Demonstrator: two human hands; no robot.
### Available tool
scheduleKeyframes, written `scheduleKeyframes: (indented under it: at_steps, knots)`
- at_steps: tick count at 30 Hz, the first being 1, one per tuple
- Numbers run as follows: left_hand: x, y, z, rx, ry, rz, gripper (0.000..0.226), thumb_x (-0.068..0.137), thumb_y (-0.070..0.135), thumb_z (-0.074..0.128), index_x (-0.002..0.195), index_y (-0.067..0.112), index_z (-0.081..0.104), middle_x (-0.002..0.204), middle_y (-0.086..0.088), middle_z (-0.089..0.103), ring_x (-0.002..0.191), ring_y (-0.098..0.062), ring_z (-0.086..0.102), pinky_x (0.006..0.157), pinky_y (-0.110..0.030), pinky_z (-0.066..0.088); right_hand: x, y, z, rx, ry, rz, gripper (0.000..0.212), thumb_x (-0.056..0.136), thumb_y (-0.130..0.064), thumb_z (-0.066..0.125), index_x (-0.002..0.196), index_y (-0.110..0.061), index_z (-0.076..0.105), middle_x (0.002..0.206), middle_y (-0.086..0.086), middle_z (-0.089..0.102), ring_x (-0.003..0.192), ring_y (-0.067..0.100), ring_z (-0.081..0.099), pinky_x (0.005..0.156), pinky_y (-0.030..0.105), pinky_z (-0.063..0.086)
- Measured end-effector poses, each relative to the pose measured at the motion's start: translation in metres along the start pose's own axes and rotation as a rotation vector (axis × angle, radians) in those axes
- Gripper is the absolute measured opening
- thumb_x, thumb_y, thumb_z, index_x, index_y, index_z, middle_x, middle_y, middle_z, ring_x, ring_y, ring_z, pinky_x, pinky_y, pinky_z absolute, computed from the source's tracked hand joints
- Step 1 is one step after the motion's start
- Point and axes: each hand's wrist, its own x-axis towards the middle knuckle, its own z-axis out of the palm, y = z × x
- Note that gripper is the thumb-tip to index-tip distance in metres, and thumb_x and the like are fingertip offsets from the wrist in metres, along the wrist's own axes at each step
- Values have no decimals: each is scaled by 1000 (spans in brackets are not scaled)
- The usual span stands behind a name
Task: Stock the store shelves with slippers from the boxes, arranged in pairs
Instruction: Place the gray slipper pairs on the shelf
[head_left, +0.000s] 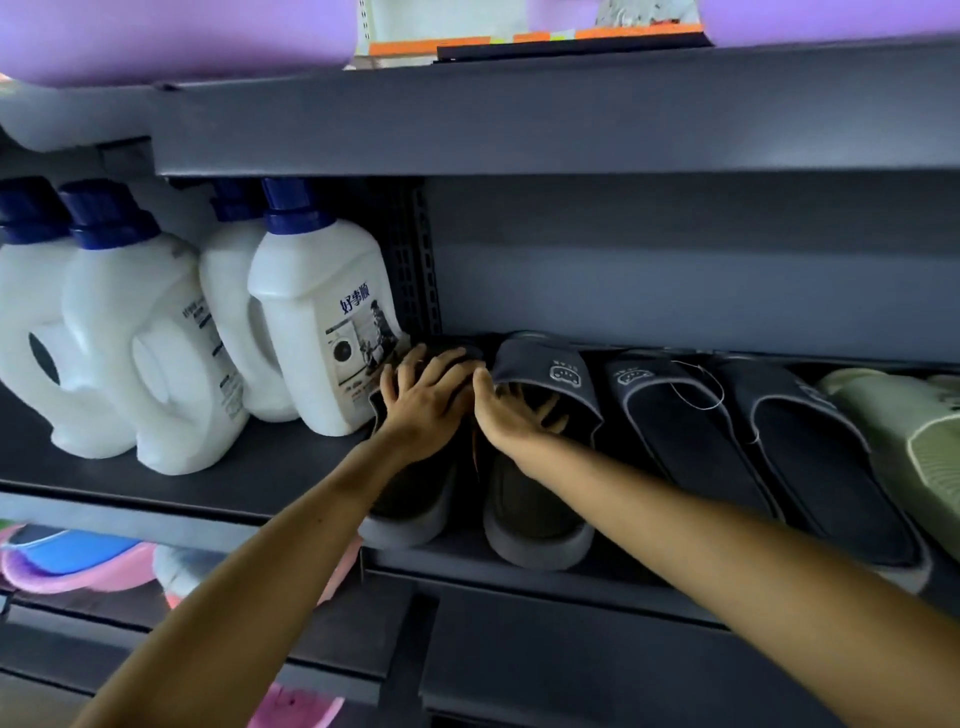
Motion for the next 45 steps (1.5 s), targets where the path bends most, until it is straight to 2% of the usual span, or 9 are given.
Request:
scheduleKeyframes:
  at_steps: [4,7,10,14,20,28,33,39,45]
  knots:
    - [2,2,-4,-44,44,-44,55,80,46,20,129,46,46,145,21,34,138,-18,16,113,-40,5,-7,14,-30,39,-99,-170,51,100,-41,28,142,-13,36,151,8,32,139,24,29,114,32,23]
    - [0,15,-9,-61,130,-35,57,79,40,23,127,36,53,142,14,42,137,-15,25,112,-37,6,-22,37,-58,-59,-103,-242,38,97,-34,43,128,-16,56,132,4,56,122,19,51,95,22,38]
    - [-6,59,-12,-139,245,-14,45,84,29,34,119,24,62,134,5,54,133,-19,36,110,-36,13,-48,68,-96,14,-55,-316,27,93,-28,52,115,-21,66,120,-3,64,108,8,57,85,15,40]
    - [-32,158,4,-141,298,293,45,83,31,34,108,15,68,120,-2,63,122,-26,49,103,-41,27,-94,130,-162,14,93,-402,25,93,-21,51,111,-21,68,118,-7,66,101,-1,54,81,9,35]
    - [-80,373,80,-275,24,704,45,83,28,36,107,8,68,111,-7,68,107,-29,60,94,-41,47,-195,306,-277,-210,301,-192,29,95,-19,48,119,-17,63,125,0,62,120,16,53,84,9,31]
    - [-161,639,171,-374,-358,1038,37,88,19,47,120,7,61,121,-11,63,112,-28,57,94,-26,37,-354,514,-391,-342,535,181,35,93,-5,45,124,-10,60,131,8,57,120,27,52,99,31,39]
    - [-208,748,222,-340,-526,1148,36,96,21,45,131,19,50,137,3,50,127,-19,42,100,-30,36,-426,612,-425,-249,547,416,35,96,-11,41,128,-13,55,138,2,51,125,20,48,100,27,38]
    - [-237,868,308,-313,-734,1195,33,96,27,42,128,25,51,137,3,48,125,-20,43,101,-39,41,-470,727,-470,-228,481,592,33,93,-15,45,121,-17,61,130,5,57,117,25,54,88,28,42]
    - [-250,1009,375,-304,-937,1212,31,97,23,42,126,20,54,131,-4,53,117,-23,51,89,-27,43,-505,825,-541,-206,490,748,31,91,-13,44,114,-11,64,117,15,63,109,33,57,91,41,47]
